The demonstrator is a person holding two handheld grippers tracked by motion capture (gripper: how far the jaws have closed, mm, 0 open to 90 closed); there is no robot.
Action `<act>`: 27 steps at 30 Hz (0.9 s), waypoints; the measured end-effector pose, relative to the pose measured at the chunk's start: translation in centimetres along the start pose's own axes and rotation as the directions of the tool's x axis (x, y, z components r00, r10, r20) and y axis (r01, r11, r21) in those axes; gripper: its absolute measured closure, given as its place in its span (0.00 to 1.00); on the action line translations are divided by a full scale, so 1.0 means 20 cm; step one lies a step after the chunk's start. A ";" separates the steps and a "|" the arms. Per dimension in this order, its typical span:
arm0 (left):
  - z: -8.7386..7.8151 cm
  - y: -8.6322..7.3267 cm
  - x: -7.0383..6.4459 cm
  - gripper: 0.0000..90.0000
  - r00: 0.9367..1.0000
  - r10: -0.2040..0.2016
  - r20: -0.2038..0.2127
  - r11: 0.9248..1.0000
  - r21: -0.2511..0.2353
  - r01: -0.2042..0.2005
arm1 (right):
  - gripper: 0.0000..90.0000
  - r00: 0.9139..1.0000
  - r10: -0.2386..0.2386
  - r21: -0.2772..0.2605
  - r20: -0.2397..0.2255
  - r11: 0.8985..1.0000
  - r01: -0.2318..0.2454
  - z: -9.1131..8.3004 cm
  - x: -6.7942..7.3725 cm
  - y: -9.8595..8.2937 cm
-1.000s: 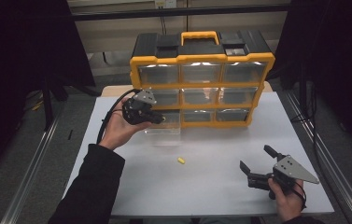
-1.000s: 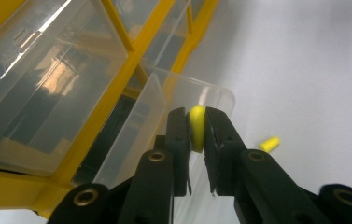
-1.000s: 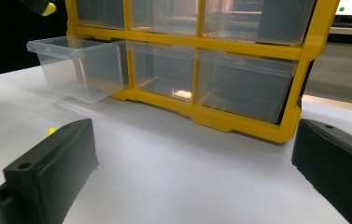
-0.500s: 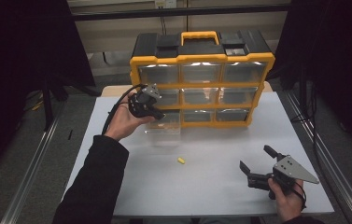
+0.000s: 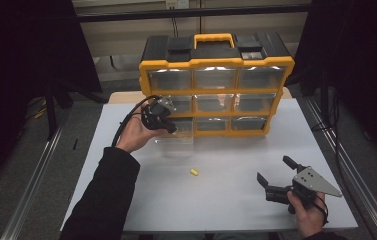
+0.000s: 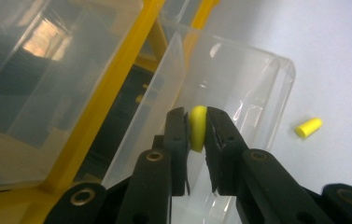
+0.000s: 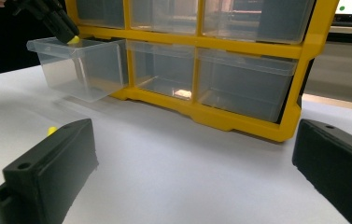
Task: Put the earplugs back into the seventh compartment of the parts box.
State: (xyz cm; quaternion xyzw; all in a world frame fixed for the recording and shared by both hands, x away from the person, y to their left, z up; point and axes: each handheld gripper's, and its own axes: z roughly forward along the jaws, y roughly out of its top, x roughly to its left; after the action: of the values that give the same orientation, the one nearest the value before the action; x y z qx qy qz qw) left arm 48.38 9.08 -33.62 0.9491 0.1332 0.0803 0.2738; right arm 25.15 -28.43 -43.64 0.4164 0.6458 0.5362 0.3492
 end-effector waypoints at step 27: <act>0.04 -0.03 0.02 0.66 0.998 -0.052 -0.028 0.998 -0.025 0.051 | 0.00 1.000 -0.003 -0.002 -0.001 1.000 0.003 0.00 0.00 0.00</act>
State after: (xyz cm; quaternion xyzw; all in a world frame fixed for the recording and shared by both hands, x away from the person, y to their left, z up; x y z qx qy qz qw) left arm 48.82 9.34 -34.68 0.9407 0.1606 0.0882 0.2855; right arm 25.14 -28.41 -43.64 0.4149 0.6461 0.5365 0.3502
